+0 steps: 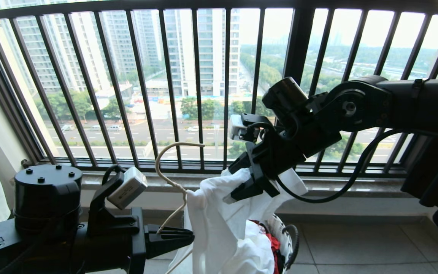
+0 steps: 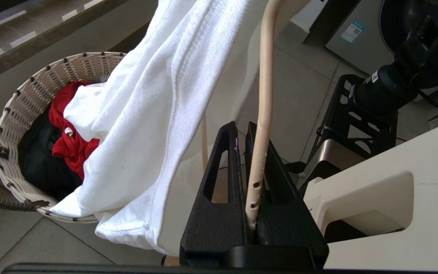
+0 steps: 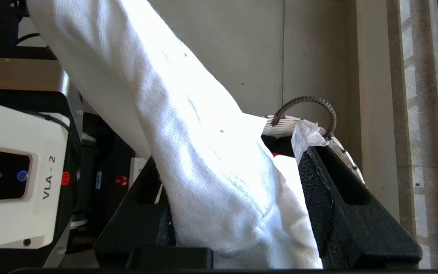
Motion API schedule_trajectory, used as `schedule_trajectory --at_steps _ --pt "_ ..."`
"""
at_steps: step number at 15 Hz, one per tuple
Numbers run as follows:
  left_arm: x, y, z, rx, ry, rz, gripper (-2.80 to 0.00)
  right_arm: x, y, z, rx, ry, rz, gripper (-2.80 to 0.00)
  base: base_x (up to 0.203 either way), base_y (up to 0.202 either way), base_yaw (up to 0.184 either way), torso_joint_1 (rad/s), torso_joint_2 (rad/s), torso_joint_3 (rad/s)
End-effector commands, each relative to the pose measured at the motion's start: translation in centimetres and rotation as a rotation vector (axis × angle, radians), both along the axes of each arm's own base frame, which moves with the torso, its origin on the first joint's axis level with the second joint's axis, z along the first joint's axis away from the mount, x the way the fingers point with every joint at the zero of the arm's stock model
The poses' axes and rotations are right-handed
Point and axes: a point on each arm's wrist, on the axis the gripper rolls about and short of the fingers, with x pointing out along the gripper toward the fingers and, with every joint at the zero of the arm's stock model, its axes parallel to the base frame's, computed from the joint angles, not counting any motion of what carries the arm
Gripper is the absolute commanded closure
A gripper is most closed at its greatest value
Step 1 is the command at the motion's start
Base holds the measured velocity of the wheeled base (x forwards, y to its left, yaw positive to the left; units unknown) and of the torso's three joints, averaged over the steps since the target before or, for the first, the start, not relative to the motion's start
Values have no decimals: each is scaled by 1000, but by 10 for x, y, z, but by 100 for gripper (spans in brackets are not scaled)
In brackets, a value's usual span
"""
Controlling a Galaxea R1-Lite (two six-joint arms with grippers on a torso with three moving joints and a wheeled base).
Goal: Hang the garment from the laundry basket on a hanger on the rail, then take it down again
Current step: Hang the clothes on the clothes rack
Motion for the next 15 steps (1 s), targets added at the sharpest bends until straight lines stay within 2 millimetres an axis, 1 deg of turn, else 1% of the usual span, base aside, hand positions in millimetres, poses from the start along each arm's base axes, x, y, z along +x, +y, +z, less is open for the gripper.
schedule_trajectory --at_steps 1,5,12,13,15 --pt "0 0 2 -7 -11 -2 0 -3 2 -1 -7 14 16 0 0 0 0 0 0 0" --pt "-1 1 6 -14 -24 2 0 -10 2 3 -6 21 28 0 0 0 0 0 0 0" --pt "-1 0 5 -11 -23 1 0 -13 2 7 0 13 32 0 0 0 0 0 0 0" --pt "-1 0 5 -11 -23 1 -280 -13 2 8 0 12 32 0 0 0 0 0 0 0" --pt "-1 1 6 -13 -26 6 -280 -14 1 8 0 12 32 0 0 0 0 0 0 0"
